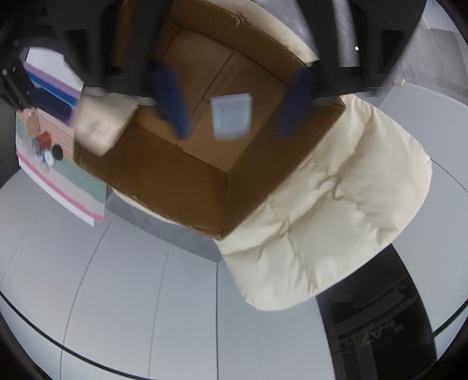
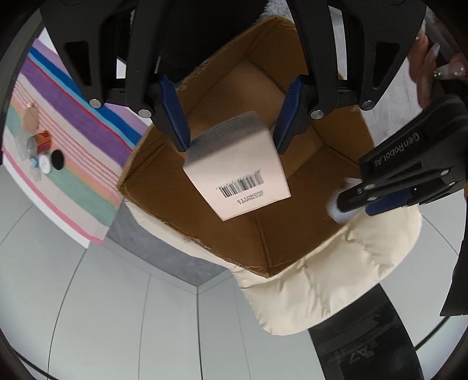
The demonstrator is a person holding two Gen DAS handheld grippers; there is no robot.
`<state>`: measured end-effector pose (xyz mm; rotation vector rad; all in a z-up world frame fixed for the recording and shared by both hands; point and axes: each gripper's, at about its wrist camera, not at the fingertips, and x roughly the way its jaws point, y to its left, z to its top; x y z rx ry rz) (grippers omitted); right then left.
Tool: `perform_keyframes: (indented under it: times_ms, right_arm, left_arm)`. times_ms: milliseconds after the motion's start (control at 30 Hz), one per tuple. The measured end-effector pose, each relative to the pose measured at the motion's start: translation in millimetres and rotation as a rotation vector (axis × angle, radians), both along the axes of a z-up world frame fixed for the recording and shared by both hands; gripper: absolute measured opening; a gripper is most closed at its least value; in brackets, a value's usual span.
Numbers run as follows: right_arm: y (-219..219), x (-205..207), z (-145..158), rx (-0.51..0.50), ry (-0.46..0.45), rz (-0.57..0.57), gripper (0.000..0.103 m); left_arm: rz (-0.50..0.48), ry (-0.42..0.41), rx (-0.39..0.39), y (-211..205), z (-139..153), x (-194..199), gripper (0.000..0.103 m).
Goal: Organize objects
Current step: 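Open both tools over the cardboard box, dropping the white box and clear case, then move both tools back from the cardboard box to the striped cloth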
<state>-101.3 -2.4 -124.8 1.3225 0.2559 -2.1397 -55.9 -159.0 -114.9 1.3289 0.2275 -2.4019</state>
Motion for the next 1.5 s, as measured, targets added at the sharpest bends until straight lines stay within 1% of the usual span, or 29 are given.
perform_keyframes:
  times_ms: [33, 67, 100, 300, 567, 667, 767, 800, 867, 967, 1100, 1267, 1400, 1500]
  right_arm:
    - [1, -1, -1, -0.003, -0.007, -0.006, 0.087]
    - [3, -1, -1, -0.008, -0.009, -0.015, 0.100]
    - [6, -2, -1, -0.014, -0.005, -0.030, 0.103]
    - [18, -8, -4, -0.029, -0.030, -0.065, 0.103]
    - [23, -6, -5, -0.018, -0.033, -0.080, 0.103]
    - [26, -3, -4, -0.015, -0.029, -0.083, 0.103]
    - [29, 0, -1, -0.018, -0.029, -0.081, 0.103]
    - [30, 2, 1, -0.017, -0.026, -0.081, 0.103]
    - [34, 7, 5, -0.012, -0.015, -0.084, 0.103]
    - [42, 16, 13, -0.008, 0.001, -0.087, 0.103]
    - [56, 31, 21, -0.007, 0.004, -0.096, 0.103]
    - [77, 51, 26, -0.006, 0.011, -0.114, 0.103]
    - [94, 64, 27, -0.049, -0.038, -0.129, 0.103]
    - [99, 67, 28, -0.045, -0.030, -0.137, 0.103]
  left_arm:
    - [0.001, 0.012, -0.002, 0, 2, 1, 0.102]
    - [-0.006, 0.029, -0.005, 1, 4, 3, 0.103]
    - [-0.015, 0.032, -0.007, 2, 5, 3, 0.103]
    - [-0.049, -0.002, -0.021, 10, 1, 0, 0.103]
    - [-0.040, -0.004, 0.030, 3, -1, 4, 0.103]
    - [-0.047, 0.004, 0.042, 6, 3, 10, 0.103]
    - [-0.078, 0.021, 0.003, 18, 13, 20, 0.103]
    - [-0.093, 0.024, 0.000, 23, 16, 23, 0.103]
    - [-0.123, 0.018, 0.018, 32, 20, 30, 0.103]
    - [-0.133, 0.009, 0.065, 36, 20, 38, 0.103]
    - [-0.124, 0.004, 0.139, 39, 16, 54, 0.103]
    - [-0.116, -0.014, 0.176, 44, 9, 72, 0.103]
    - [-0.134, -0.024, 0.165, 50, 5, 78, 0.103]
    - [-0.132, 0.003, 0.143, 50, 9, 77, 0.103]
